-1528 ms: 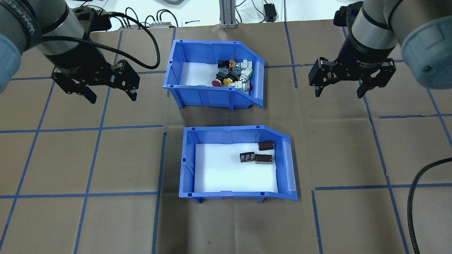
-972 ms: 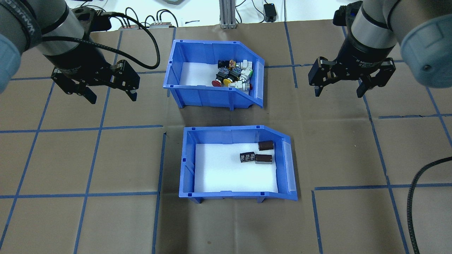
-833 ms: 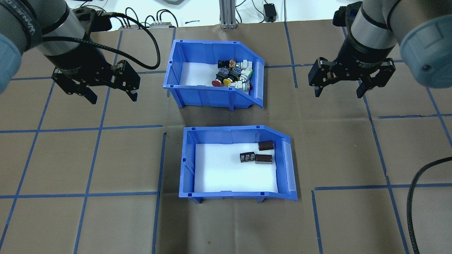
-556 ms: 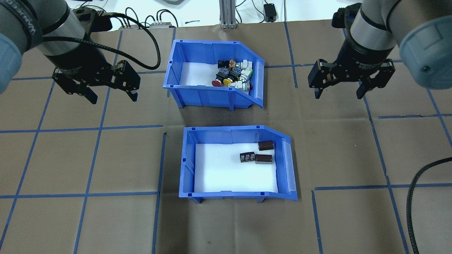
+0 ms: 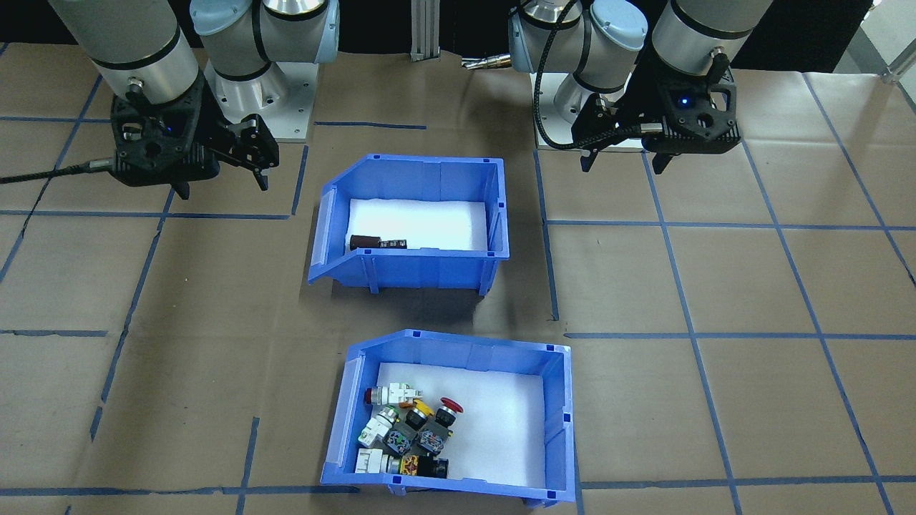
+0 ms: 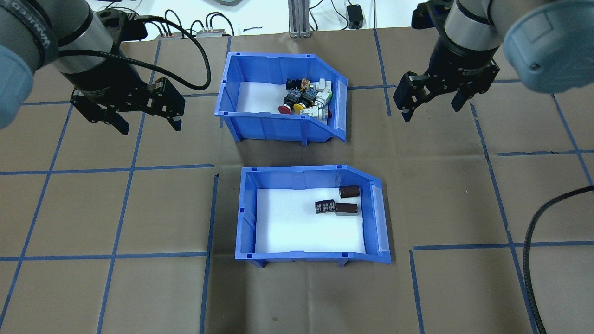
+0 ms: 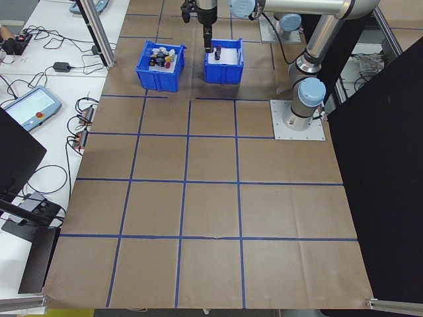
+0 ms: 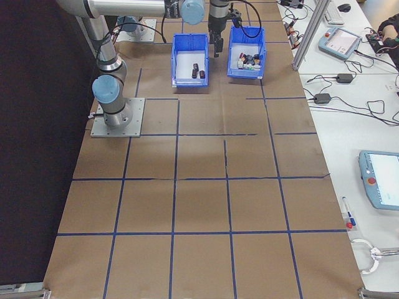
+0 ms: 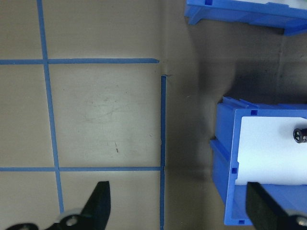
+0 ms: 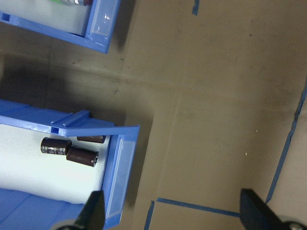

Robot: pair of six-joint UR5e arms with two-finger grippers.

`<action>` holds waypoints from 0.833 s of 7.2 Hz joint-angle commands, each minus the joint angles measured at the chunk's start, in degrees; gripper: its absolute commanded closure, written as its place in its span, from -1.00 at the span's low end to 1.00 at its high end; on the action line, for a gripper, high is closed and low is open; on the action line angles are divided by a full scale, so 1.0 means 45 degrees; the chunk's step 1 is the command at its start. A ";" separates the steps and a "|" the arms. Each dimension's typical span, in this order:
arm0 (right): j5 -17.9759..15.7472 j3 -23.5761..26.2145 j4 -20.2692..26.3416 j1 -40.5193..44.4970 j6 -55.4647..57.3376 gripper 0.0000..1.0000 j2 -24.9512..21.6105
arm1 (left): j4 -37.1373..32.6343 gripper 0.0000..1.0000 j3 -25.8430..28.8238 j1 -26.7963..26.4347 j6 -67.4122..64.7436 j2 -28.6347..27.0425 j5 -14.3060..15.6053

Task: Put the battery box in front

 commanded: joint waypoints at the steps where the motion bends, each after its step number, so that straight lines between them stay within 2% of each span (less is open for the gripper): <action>1: -0.0069 -0.2299 0.0066 0.0925 -0.2527 -1.00 0.2340 | 0.1147 -0.99 -0.0835 0.0007 -0.0308 0.0286 0.0000; 3: -0.0165 -0.4758 0.0065 0.2465 -0.4076 -1.00 0.4431 | 0.1152 -0.99 -0.1071 -0.0012 -0.1260 0.0462 -0.0039; 4: -0.0205 -0.5757 -0.0012 0.3246 -0.4877 -1.00 0.5176 | 0.1036 -0.99 -0.1633 -0.0148 -0.2465 0.0812 -0.0078; 5: -0.0167 -0.6482 0.0007 0.3911 -0.5369 -1.00 0.5937 | 0.1170 -0.99 -0.2819 -0.0149 -0.4082 0.1569 -0.0542; 6: -0.0108 -0.6683 -0.0128 0.4517 -0.5818 -1.00 0.6467 | 0.1268 -0.99 -0.4165 -0.0149 -0.5549 0.2698 -0.1050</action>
